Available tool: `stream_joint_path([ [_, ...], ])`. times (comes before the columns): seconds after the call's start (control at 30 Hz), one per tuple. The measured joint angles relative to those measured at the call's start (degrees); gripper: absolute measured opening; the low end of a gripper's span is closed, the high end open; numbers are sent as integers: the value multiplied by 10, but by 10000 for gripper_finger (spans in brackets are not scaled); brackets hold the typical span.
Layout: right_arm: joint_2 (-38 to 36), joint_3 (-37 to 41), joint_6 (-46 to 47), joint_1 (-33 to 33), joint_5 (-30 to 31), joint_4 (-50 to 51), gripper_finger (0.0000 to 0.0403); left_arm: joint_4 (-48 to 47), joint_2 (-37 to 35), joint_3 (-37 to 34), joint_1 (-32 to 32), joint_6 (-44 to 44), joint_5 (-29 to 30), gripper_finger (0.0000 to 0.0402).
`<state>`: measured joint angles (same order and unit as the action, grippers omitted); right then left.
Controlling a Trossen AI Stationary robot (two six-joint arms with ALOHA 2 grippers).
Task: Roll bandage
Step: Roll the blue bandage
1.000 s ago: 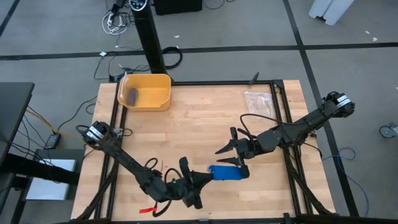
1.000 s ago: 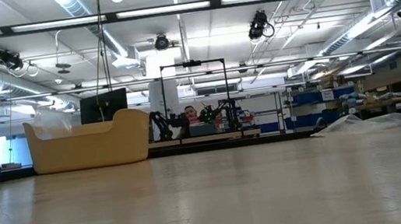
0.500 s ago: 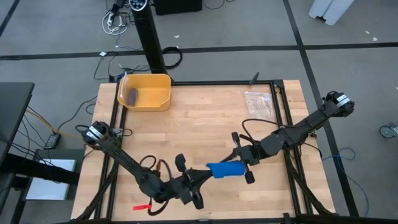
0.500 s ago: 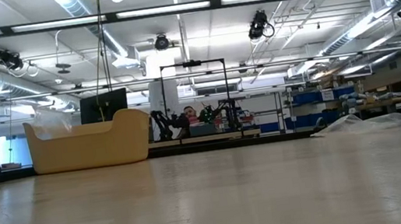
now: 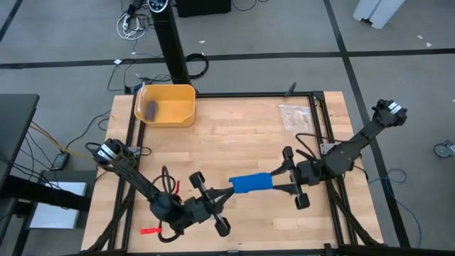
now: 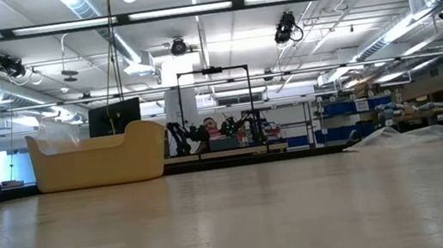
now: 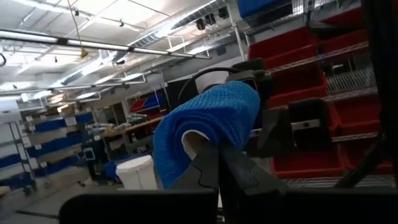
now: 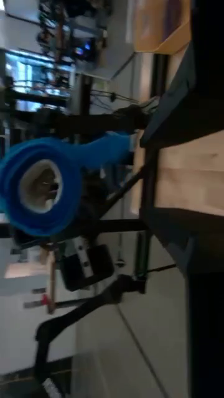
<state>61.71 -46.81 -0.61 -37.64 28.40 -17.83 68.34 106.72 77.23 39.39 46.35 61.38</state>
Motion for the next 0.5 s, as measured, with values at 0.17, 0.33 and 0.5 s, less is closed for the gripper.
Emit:
stream_joint_path([
  [0.17, 28, 0, -4, 5, 47, -77, 201, -1, 0, 0, -2, -16, -13, 0],
  [0.33, 38, 0, -10, 19, 19, -103, 211, 0, 0, 0, -3, -17, -13, 0],
  [0.5, 38, 0, -12, 18, -10, -111, 212, 2, 0, 0, -6, -17, -27, 0],
])
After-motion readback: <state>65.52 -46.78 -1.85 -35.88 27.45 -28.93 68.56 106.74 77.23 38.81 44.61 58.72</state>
